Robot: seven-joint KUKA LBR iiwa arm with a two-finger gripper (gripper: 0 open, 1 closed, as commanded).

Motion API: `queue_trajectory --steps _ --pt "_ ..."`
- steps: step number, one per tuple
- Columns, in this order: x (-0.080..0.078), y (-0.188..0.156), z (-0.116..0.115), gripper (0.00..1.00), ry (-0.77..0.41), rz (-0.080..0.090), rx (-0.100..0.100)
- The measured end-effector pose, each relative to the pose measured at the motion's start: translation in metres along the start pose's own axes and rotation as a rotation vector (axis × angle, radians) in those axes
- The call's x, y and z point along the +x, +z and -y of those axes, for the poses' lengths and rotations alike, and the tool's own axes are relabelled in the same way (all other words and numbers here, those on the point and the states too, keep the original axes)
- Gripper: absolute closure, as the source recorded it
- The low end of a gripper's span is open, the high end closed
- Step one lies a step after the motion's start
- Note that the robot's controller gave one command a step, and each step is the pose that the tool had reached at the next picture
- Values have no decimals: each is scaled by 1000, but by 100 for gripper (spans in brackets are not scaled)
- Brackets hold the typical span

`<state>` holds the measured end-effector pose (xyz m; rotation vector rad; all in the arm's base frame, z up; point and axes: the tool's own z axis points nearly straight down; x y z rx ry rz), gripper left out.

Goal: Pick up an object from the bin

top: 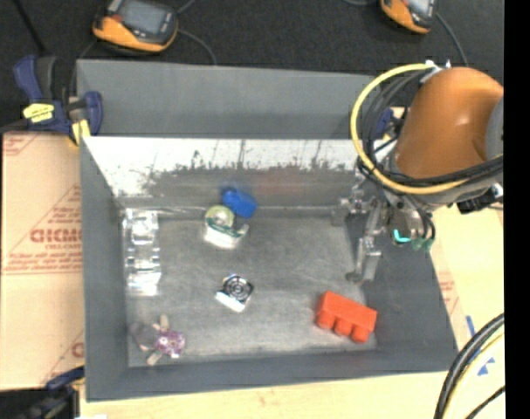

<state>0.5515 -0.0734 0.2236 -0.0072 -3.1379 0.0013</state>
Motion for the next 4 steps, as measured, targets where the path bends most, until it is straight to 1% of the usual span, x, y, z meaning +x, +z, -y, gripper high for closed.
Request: queue_trajectory --steps 1,2,3,4 --pt "32 93 52 0 -153 -1 0" --pt "68 154 20 0 -149 16 0" --pt "69 153 22 100 -154 10 2" --pt "62 -32 18 100 -180 16 3"
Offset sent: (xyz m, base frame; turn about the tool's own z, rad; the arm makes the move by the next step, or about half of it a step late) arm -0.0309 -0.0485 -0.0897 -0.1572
